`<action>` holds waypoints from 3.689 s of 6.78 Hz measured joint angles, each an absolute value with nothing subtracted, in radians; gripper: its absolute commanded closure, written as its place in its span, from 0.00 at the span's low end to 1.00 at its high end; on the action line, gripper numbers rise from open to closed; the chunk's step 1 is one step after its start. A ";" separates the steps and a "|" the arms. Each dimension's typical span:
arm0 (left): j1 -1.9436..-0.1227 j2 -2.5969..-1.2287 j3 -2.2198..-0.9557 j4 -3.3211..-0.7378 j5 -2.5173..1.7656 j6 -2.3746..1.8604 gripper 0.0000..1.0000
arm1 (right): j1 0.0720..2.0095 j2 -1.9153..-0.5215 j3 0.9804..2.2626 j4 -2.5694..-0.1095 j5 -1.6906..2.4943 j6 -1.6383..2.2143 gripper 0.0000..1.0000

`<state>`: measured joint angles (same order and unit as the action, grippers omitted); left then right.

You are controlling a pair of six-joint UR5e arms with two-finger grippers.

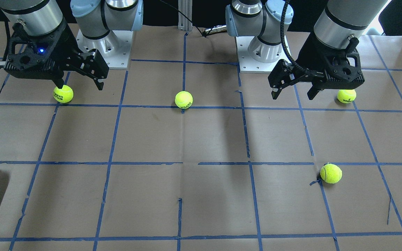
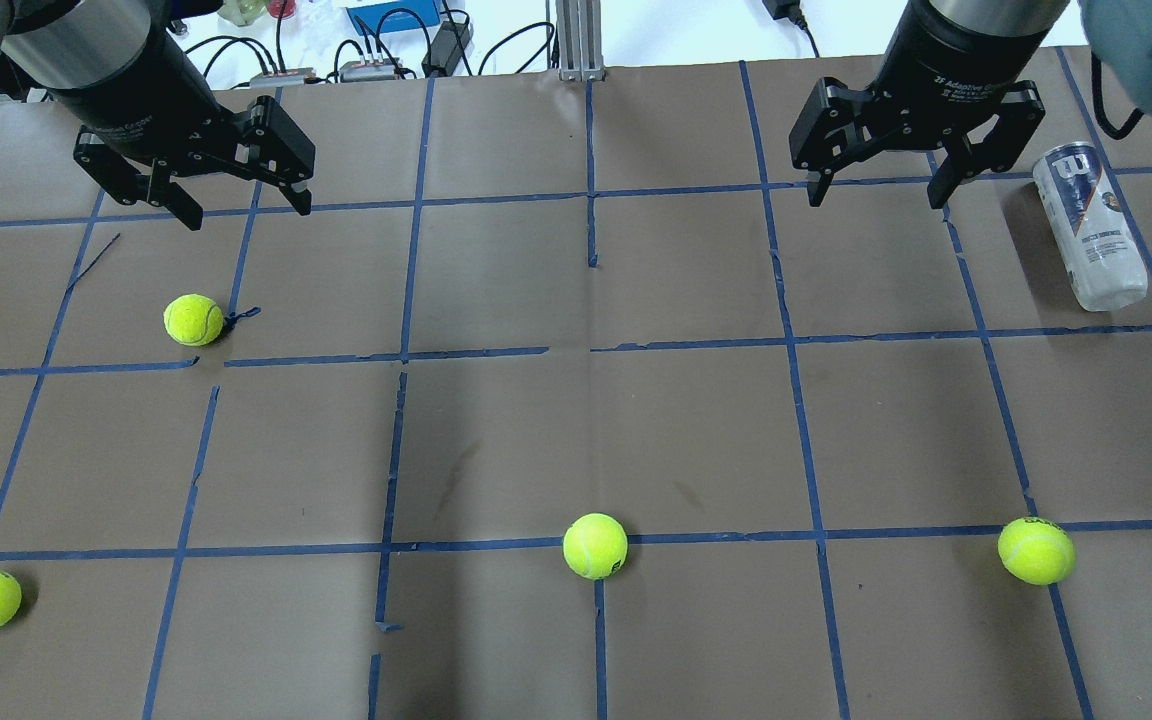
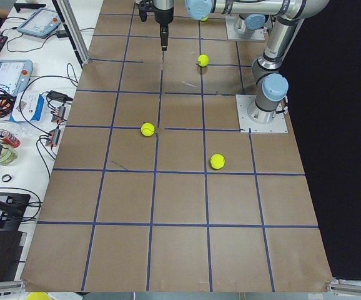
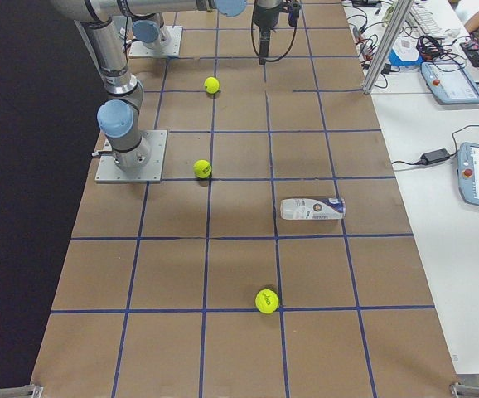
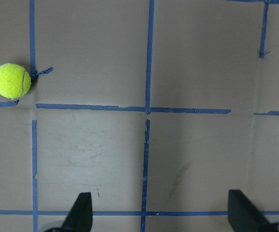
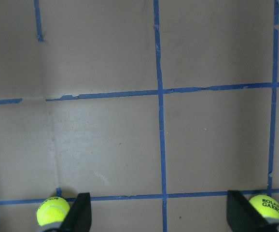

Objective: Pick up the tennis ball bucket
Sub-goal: 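Move the right gripper toward the upright white Wilson tennis ball can, then lower the right gripper around the can and close on it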

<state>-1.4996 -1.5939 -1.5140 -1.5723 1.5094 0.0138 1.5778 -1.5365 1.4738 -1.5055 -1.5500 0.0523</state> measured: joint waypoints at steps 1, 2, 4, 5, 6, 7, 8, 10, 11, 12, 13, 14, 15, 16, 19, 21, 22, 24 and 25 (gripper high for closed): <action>-1.499 -1.594 -1.514 -1.573 1.509 0.014 0.00 | 1.579 -1.537 1.474 -1.511 -1.565 0.049 0.00; -1.499 -1.595 -1.514 -1.573 1.509 0.015 0.00 | 1.582 -1.538 1.473 -1.513 -1.570 0.053 0.00; -1.499 -1.596 -1.514 -1.573 1.510 0.015 0.00 | 1.585 -1.538 1.476 -1.515 -1.564 0.059 0.00; -1.499 -1.597 -1.514 -1.573 1.510 0.015 0.00 | 1.580 -1.536 1.475 -1.516 -1.560 0.048 0.00; -1.499 -1.597 -1.514 -1.572 1.511 0.015 0.00 | 1.567 -1.533 1.473 -1.515 -1.563 0.019 0.00; -1.498 -1.597 -1.514 -1.572 1.511 0.015 0.00 | 1.553 -1.534 1.471 -1.513 -1.570 -0.008 0.00; -1.496 -1.597 -1.514 -1.572 1.511 0.015 0.00 | 1.533 -1.531 1.465 -1.513 -1.592 -0.025 0.00; -1.495 -1.596 -1.514 -1.572 1.511 0.015 0.00 | 1.418 -1.472 1.409 -1.517 -1.644 -0.064 0.00; -1.495 -1.596 -1.514 -1.571 1.510 0.015 0.00 | 1.346 -1.391 1.351 -1.517 -1.618 -0.093 0.00; -1.495 -1.597 -1.514 -1.570 1.510 0.015 0.00 | 1.300 -1.290 1.297 -1.549 -1.607 -0.119 0.00; -1.496 -1.597 -1.514 -1.570 1.511 0.015 0.00 | 1.257 -1.184 1.265 -1.622 -1.614 -0.169 0.00; -1.496 -1.597 -1.514 -1.572 1.511 0.015 0.00 | 1.207 -1.095 1.249 -1.707 -1.625 -0.250 0.00; -1.496 -1.597 -1.514 -1.574 1.511 0.015 0.00 | 1.156 -1.032 1.232 -1.780 -1.642 -0.345 0.00; -1.496 -1.597 -1.514 -1.574 1.511 0.015 0.00 | 1.121 -0.990 1.215 -1.824 -1.665 -0.427 0.00; -1.496 -1.597 -1.514 -1.574 1.511 0.015 0.00 | 1.081 -0.899 1.210 -1.906 -1.682 -0.491 0.00; -1.496 -1.597 -1.514 -1.574 1.511 0.015 0.00 | 1.064 -0.874 1.229 -1.915 -1.684 -0.495 0.00; -1.496 -1.597 -1.514 -1.574 1.511 0.014 0.00 | 1.058 -0.871 1.249 -1.917 -1.683 -0.499 0.00; -1.496 -1.597 -1.514 -1.575 1.511 0.014 0.00 | 1.038 -0.871 1.306 -1.951 -1.671 -0.521 0.01; -1.496 -1.597 -1.514 -1.575 1.511 0.014 0.00 | 1.018 -0.872 1.338 -2.004 -1.640 -0.557 0.05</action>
